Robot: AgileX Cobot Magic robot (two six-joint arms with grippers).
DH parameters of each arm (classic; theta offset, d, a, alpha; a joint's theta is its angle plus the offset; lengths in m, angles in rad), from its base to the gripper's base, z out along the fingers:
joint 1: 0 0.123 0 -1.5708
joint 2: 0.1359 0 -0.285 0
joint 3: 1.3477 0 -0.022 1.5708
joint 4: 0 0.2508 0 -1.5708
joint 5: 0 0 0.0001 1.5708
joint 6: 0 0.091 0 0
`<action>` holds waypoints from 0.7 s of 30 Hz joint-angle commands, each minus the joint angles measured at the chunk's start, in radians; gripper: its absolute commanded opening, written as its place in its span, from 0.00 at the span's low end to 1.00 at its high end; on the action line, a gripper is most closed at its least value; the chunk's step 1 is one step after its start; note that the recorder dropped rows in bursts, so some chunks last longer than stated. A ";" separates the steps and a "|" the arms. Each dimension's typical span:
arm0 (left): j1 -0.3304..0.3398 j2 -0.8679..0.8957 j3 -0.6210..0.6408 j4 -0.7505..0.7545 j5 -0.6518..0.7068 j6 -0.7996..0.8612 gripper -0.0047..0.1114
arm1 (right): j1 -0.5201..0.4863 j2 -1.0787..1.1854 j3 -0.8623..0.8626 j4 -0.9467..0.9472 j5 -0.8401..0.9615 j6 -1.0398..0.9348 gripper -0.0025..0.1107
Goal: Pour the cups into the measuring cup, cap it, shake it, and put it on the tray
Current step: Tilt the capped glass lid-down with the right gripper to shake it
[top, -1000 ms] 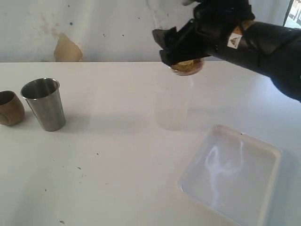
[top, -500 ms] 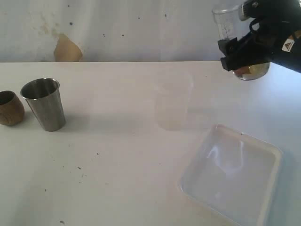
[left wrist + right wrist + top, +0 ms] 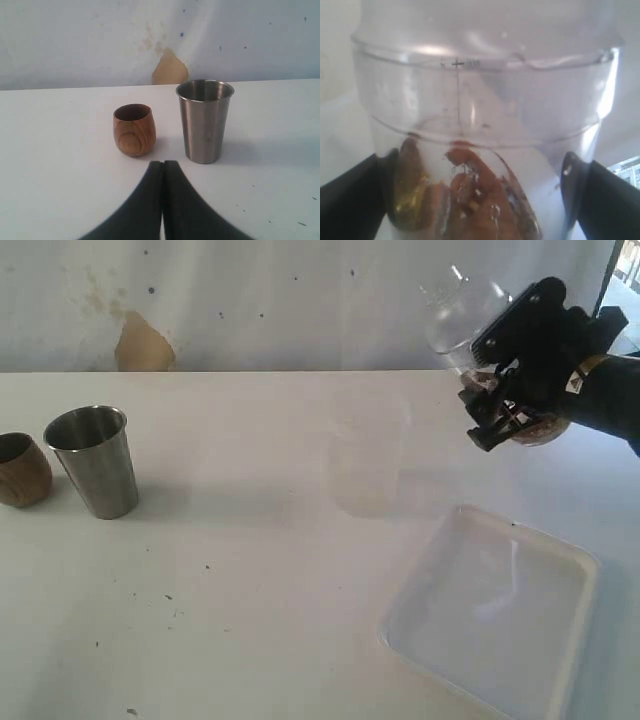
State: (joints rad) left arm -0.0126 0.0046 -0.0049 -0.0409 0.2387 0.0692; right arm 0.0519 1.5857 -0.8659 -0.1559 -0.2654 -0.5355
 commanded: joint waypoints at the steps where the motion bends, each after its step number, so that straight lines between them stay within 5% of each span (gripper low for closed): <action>1: 0.000 -0.005 0.005 0.000 -0.005 0.000 0.04 | -0.005 0.034 -0.010 -0.002 -0.089 -0.074 0.02; 21: 0.000 -0.005 0.005 0.000 -0.005 0.000 0.04 | -0.005 0.152 -0.081 -0.002 -0.140 -0.313 0.02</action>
State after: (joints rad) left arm -0.0126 0.0046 -0.0049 -0.0409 0.2387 0.0692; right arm 0.0519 1.7395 -0.9243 -0.1559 -0.3456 -0.7940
